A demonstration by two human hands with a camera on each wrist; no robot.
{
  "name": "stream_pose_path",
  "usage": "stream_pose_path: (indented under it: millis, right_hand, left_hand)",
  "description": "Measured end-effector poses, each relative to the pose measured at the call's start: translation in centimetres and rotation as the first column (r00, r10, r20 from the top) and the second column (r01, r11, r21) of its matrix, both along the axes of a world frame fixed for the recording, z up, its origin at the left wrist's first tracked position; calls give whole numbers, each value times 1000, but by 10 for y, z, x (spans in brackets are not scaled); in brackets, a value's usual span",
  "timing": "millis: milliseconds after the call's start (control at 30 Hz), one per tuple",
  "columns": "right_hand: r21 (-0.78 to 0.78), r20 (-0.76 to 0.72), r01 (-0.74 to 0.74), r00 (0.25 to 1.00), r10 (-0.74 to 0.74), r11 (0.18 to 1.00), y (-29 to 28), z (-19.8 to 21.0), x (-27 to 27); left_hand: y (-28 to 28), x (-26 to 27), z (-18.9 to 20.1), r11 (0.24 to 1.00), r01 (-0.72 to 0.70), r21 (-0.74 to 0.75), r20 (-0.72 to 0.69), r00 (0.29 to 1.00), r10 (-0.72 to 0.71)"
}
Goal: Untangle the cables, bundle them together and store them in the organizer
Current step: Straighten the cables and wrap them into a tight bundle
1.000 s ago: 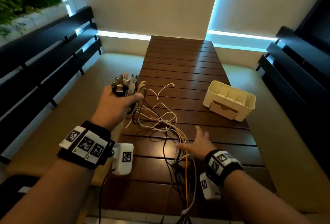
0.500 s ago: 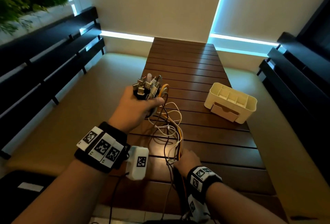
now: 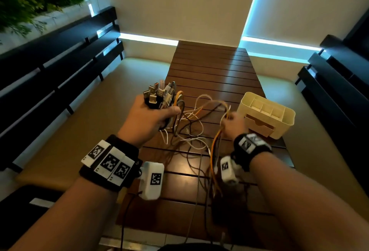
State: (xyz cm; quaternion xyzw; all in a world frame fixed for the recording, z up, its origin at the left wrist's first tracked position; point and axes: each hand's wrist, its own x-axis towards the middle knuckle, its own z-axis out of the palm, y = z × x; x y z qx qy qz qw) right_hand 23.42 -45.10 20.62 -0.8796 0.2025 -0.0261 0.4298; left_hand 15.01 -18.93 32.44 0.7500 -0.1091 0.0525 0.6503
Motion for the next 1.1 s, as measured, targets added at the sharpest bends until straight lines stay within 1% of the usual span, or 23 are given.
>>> stream_pose_path:
  millis: [100, 167, 200, 267, 333, 400, 433, 467, 500, 533, 567, 600, 633, 700, 733, 800, 833, 867, 967, 1000, 1033, 1100]
  right_hand:
    - [17, 186, 46, 981, -48, 999, -12, 42, 31]
    - [7, 265, 51, 963, -51, 999, -16, 58, 42]
    - [9, 275, 30, 961, -32, 999, -17, 60, 44]
    - [56, 233, -10, 972, -3, 998, -21, 47, 46]
    - [67, 149, 30, 988, -40, 997, -23, 24, 36]
    - [-68, 107, 62, 993, -54, 996, -14, 3, 10]
    - [-138, 72, 43, 997, -33, 989, -7, -9, -7]
    - [-168, -21, -20, 1000, 17, 986, 2, -22, -24]
    - [-166, -185, -138, 977, 106, 976, 12, -38, -42]
    - [-138, -368, -285, 904, 218, 949, 24, -48, -61]
    - [-84, -526, -414, 791, 312, 906, 34, -61, -75]
    - [-33, -621, -505, 687, 379, 862, 44, -70, -89]
    - [-41, -667, -569, 628, 402, 821, 50, -80, -96]
    - [-153, -694, -668, 597, 402, 729, 61, -88, -102]
    - [-183, -706, -701, 582, 404, 690, 64, -89, -102]
    - [-173, -733, -724, 548, 404, 668, 69, -90, -99]
    - [-183, -741, -724, 546, 391, 665, 69, -89, -98]
    - [-207, -738, -718, 560, 376, 665, 69, -86, -98]
    - [-277, -692, -659, 641, 331, 699, 53, -73, -87]
    - [-306, -657, -626, 684, 318, 717, 45, -64, -79]
    - [-329, -600, -570, 742, 299, 753, 36, -55, -70]
    - [-294, -421, -375, 877, 233, 879, 17, -31, -50]
  left_hand:
    - [-3, 2, -1, 1000, -2, 2, -6, 1000, 2]
    - [-4, 3, 0, 1000, 2, 3, 1, 1000, -2]
    - [-5, 3, 1, 1000, 5, 13, 7, 1000, -5]
    - [-4, 3, 2, 999, 16, 28, 15, 1000, -16]
    - [-3, 3, 2, 999, 21, 27, 17, 1000, -21]
    - [-2, 4, 0, 1000, 19, 17, 6, 1000, -19]
    - [-2, 5, -2, 1000, 14, 10, 1, 1000, -14]
    - [-2, 6, -3, 1000, 12, 8, -4, 1000, -12]
    - [-2, 7, -4, 1000, 12, 9, -6, 1000, -12]
    - [-3, 7, -4, 1000, 19, 11, -9, 1000, -19]
    - [-4, 8, -5, 999, 32, 12, -12, 999, -31]
    - [-6, 8, -5, 999, 42, 12, -13, 999, -42]
    - [-7, 9, -5, 999, 46, 11, -12, 999, -46]
    - [-8, 11, -6, 999, 45, 9, -16, 999, -45]
    - [-8, 11, -5, 999, 45, 12, -17, 999, -44]
    - [-10, 10, -5, 999, 50, 17, -16, 999, -50]
    - [-11, 10, -5, 999, 51, 11, -19, 999, -51]
    - [-12, 8, -4, 999, 54, 3, -24, 998, -54]
    - [-10, 7, -5, 998, 63, -3, -26, 998, -63]
    - [-9, 7, -6, 998, 62, 3, -24, 998, -61]
    - [-8, 7, -7, 998, 55, 7, -24, 998, -55]
    - [-7, 8, -8, 999, 47, -10, -30, 998, -47]
